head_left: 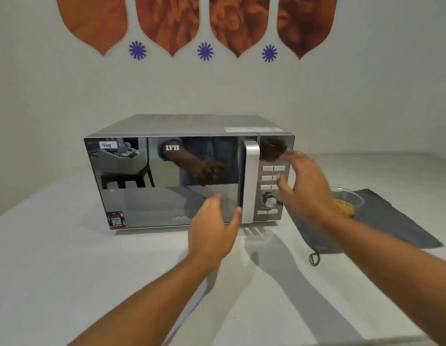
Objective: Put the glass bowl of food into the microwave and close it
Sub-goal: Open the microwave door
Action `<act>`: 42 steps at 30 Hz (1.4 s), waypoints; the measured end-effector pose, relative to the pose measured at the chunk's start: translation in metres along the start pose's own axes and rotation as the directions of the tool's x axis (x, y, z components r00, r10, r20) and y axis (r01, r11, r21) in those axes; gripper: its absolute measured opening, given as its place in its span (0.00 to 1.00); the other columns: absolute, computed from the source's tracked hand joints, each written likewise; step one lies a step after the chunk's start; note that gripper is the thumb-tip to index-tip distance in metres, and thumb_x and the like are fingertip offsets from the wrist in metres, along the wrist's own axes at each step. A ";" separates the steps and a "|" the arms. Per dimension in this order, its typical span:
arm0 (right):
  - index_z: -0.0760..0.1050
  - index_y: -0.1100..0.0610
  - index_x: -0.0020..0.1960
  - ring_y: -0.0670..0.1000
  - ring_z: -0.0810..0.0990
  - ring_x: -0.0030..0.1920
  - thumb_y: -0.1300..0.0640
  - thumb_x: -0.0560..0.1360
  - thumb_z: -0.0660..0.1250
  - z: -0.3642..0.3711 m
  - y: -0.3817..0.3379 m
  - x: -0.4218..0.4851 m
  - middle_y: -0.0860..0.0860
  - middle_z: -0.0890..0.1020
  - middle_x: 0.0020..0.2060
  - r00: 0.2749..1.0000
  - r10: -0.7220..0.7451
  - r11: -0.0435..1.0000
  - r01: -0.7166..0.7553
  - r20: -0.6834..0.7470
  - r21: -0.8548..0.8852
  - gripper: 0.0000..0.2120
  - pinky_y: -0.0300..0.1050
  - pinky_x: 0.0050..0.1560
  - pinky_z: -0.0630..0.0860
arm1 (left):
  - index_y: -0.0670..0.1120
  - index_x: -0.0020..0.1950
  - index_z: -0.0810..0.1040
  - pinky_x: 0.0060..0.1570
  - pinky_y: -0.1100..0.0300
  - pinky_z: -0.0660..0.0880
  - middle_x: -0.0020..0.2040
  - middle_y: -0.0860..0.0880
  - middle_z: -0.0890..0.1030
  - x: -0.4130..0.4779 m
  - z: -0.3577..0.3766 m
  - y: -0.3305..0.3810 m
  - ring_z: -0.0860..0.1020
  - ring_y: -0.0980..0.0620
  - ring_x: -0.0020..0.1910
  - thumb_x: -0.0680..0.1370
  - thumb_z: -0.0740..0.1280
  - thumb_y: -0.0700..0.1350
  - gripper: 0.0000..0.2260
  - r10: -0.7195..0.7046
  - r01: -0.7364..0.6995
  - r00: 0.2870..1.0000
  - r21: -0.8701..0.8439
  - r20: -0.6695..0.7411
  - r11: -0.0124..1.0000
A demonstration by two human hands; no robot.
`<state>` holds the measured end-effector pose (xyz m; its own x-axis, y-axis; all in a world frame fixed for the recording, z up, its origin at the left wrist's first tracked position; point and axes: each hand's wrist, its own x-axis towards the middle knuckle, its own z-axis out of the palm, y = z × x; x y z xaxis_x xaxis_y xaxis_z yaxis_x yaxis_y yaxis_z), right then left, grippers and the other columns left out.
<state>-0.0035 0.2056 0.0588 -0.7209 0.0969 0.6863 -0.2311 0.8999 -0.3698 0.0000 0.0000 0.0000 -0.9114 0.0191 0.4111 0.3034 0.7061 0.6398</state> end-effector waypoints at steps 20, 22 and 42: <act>0.58 0.60 0.75 0.57 0.59 0.76 0.35 0.76 0.52 0.010 0.057 0.079 0.58 0.66 0.74 0.919 -0.367 0.904 0.388 0.141 -0.177 0.37 0.52 0.75 0.55 | 0.47 0.44 0.68 0.37 0.59 0.74 0.37 0.52 0.73 0.092 0.085 0.097 0.75 0.51 0.39 0.74 0.72 0.44 0.12 -0.370 0.273 0.887 -0.333 -0.276 0.903; 0.57 0.60 0.75 0.57 0.59 0.76 0.33 0.76 0.51 0.013 0.057 0.078 0.58 0.66 0.74 0.921 -0.370 0.908 0.386 0.120 -0.165 0.39 0.53 0.76 0.55 | 0.47 0.42 0.69 0.33 0.60 0.74 0.36 0.50 0.75 0.086 0.085 0.096 0.77 0.52 0.37 0.73 0.73 0.44 0.12 -0.390 0.275 0.855 -0.340 -0.341 0.899; 0.60 0.60 0.75 0.59 0.63 0.74 0.37 0.76 0.57 -0.004 0.039 0.082 0.59 0.68 0.73 0.936 -0.274 0.925 0.319 0.219 -0.204 0.36 0.55 0.74 0.59 | 0.46 0.45 0.72 0.36 0.64 0.76 0.33 0.48 0.74 -0.043 -0.010 0.072 0.73 0.54 0.32 0.72 0.59 0.61 0.19 -0.153 0.087 0.987 -0.670 -0.040 0.738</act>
<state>-0.0688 0.2501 0.1036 -0.7549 -0.2493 0.6066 -0.3102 0.9507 0.0047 0.0638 0.0429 0.0356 -0.9353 -0.1169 0.3340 0.3305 0.0486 0.9426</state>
